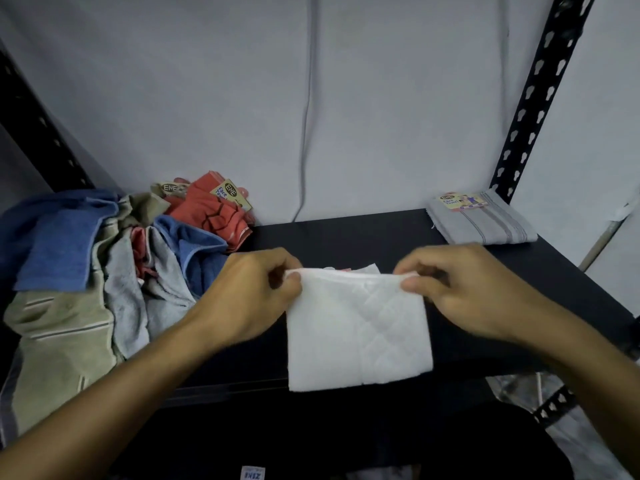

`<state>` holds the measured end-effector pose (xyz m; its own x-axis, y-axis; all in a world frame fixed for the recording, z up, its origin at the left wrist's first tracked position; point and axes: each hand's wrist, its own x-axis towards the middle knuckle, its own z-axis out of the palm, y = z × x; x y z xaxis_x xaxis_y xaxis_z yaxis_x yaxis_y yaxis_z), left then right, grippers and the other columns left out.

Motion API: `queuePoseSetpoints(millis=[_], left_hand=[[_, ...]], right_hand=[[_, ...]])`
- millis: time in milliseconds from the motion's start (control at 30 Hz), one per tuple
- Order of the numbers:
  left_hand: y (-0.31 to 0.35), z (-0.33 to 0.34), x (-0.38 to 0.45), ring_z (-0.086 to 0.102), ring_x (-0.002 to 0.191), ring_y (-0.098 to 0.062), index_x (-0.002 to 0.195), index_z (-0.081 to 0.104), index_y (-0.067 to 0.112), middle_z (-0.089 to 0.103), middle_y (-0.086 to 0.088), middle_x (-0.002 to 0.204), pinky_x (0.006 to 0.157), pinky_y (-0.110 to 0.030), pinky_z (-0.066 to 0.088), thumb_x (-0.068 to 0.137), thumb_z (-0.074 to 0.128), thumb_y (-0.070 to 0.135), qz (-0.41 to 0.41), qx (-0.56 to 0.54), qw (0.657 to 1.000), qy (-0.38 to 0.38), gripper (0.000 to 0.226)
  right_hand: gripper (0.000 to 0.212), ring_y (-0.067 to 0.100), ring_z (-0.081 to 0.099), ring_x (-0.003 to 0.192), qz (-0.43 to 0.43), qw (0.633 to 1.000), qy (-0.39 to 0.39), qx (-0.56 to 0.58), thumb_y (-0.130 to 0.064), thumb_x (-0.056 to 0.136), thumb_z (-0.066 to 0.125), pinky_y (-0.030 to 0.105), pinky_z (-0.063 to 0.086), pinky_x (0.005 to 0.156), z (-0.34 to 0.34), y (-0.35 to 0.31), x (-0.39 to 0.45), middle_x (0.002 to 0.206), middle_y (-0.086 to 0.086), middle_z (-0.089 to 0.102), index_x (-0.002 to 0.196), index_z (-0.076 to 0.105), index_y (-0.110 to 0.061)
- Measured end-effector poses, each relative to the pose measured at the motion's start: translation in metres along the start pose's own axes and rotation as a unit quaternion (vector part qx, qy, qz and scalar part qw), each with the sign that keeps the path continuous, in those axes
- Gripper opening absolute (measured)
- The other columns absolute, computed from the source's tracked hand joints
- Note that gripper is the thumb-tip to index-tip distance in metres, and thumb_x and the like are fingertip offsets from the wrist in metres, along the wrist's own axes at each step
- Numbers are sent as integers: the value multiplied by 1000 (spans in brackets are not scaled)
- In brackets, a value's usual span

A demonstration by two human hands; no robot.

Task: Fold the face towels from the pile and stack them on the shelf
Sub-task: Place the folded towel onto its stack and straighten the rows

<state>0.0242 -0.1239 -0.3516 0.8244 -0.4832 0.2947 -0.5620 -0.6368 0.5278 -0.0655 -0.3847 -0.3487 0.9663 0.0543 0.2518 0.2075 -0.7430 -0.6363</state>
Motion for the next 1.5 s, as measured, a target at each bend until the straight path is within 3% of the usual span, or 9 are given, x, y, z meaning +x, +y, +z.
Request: queuePoseSetpoints(millis=[200, 400, 733, 800, 900, 1033, 1200, 1367, 1500], left_hand=[[-39, 46, 39, 64, 88, -21, 96, 70, 17, 71, 1, 87, 76, -31, 49, 94, 50, 19, -131, 90, 987, 20, 20], [-57, 74, 55, 58, 98, -28, 102, 62, 11, 55, -7, 111, 86, -42, 49, 98, 45, 20, -148, 134, 980, -12, 19], [-64, 74, 68, 62, 92, -23, 94, 67, 19, 69, -3, 101, 82, -36, 53, 93, 47, 17, -173, 129, 975, -44, 19], [-60, 69, 72, 62, 96, -23, 98, 66, 21, 68, 0, 105, 85, -38, 53, 95, 49, 27, -179, 154, 968, -81, 19], [-55, 57, 81, 65, 96, -22, 104, 69, 16, 69, 0, 105, 85, -38, 55, 94, 55, 37, -181, 169, 954, -168, 27], [-46, 44, 92, 72, 82, -24, 106, 71, -1, 72, -15, 103, 68, -27, 61, 91, 64, 12, -234, 45, 932, -272, 21], [-35, 38, 94, 74, 83, -25, 107, 69, -9, 72, -18, 104, 76, -28, 61, 92, 61, 1, -248, -4, 910, -332, 20], [-21, 15, 105, 73, 73, -17, 96, 70, 5, 74, -5, 91, 74, -28, 61, 93, 61, 12, -151, 78, 948, -268, 12], [-12, -14, 116, 61, 84, -17, 93, 61, 20, 64, 1, 96, 74, -32, 50, 91, 65, 30, -28, 170, 978, -114, 11]], right_hand=[[15, 11, 56, 89, 98, 986, -57, -126, -20, 97, 50, 29, 42, 71, 36, 22, 77, 96, -14, 56, 99, 62, -28], [14, 16, 52, 96, 118, 970, -108, -184, -14, 95, 43, 30, 42, 76, 69, 55, 98, 111, -4, 49, 95, 55, -20], [14, 13, 58, 89, 141, 982, -53, -110, -15, 95, 52, 28, 49, 73, 73, 68, 101, 95, -9, 59, 95, 66, -19], [16, 11, 57, 88, 141, 981, -55, -122, -15, 95, 52, 24, 42, 65, 72, 66, 103, 98, -10, 61, 96, 67, -20], [19, 13, 58, 96, 134, 977, -88, -140, -17, 96, 51, 27, 44, 75, 69, 64, 106, 108, -8, 62, 107, 66, -21], [35, 14, 55, 108, 127, 959, -194, -165, -23, 94, 56, 28, 42, 87, 58, 59, 110, 122, -6, 58, 129, 56, -23], [36, 15, 57, 103, 121, 940, -266, -177, -19, 91, 59, 27, 47, 88, 51, 57, 109, 116, -4, 58, 128, 56, -20], [12, 12, 59, 90, 113, 938, -271, -184, -22, 90, 57, 26, 49, 78, 28, 51, 115, 96, -11, 60, 99, 65, -22], [8, 15, 58, 93, 58, 971, -136, -190, -28, 88, 60, 32, 50, 82, -8, 40, 131, 99, -8, 58, 95, 62, -25]])
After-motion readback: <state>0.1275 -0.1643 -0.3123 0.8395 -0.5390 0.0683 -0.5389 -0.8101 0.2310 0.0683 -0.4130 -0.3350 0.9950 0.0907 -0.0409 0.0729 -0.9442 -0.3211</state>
